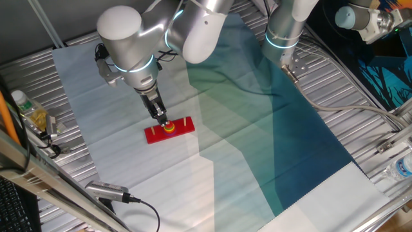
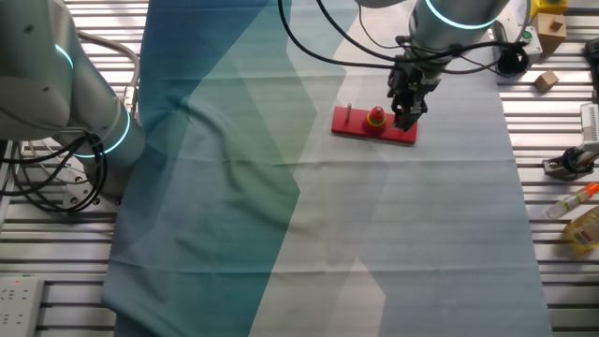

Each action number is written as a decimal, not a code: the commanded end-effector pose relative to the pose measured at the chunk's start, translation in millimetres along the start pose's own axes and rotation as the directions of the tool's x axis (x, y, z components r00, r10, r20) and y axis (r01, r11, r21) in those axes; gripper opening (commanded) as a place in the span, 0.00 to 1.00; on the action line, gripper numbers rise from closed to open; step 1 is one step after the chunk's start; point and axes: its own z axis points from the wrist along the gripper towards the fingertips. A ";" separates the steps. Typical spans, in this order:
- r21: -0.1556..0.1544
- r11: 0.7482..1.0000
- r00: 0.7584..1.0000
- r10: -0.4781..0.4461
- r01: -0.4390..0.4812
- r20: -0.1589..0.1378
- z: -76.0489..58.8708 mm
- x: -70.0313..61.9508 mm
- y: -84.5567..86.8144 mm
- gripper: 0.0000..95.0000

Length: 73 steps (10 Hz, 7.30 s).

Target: Take out one Hanoi block and throw it aside

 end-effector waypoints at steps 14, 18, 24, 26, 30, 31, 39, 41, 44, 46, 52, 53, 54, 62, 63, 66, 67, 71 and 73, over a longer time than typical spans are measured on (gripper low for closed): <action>0.022 1.000 1.000 0.003 -0.003 0.022 28.8 29.6 13.2 0.40; 0.025 1.000 1.000 -0.002 0.001 0.025 29.8 30.7 12.2 0.40; 0.028 1.000 1.000 -0.002 0.001 0.026 30.3 30.7 12.0 0.20; 0.029 1.000 1.000 -0.001 0.000 0.027 31.5 31.4 11.2 0.20; 0.028 1.000 1.000 -0.002 0.001 0.031 32.8 31.5 11.0 0.20; 0.028 1.000 0.999 -0.001 0.000 0.032 32.8 31.5 11.0 0.20; 0.031 0.999 0.999 0.013 -0.015 0.035 32.5 31.8 11.9 0.00; 0.034 0.999 0.999 0.015 -0.016 0.035 31.1 31.9 12.5 0.00; 0.041 0.999 0.999 0.019 -0.021 0.036 26.5 32.5 13.5 0.00; 0.044 0.999 0.999 0.021 -0.022 0.035 23.2 33.2 14.1 0.00; 0.048 0.999 0.999 0.021 -0.023 0.035 10.8 34.6 13.8 0.00; 0.048 0.999 0.999 0.017 -0.019 0.035 7.4 34.1 12.5 0.00; 0.048 0.999 0.999 0.014 -0.015 0.033 4.8 33.7 10.7 0.00; 0.040 0.998 0.999 -0.043 0.042 0.017 -8.4 23.9 -24.8 0.00; 0.040 0.998 0.998 -0.058 0.057 0.018 -4.5 22.9 -32.1 0.00; 0.043 0.997 0.997 -0.071 0.070 0.022 8.0 21.5 -40.6 0.00; 0.043 0.996 0.997 -0.073 0.072 0.027 13.3 20.9 -43.2 0.00; 0.048 0.996 0.996 -0.082 0.080 0.043 29.9 21.3 -50.6 0.00; 0.050 0.996 0.995 -0.081 0.079 0.049 36.3 21.6 -52.7 0.00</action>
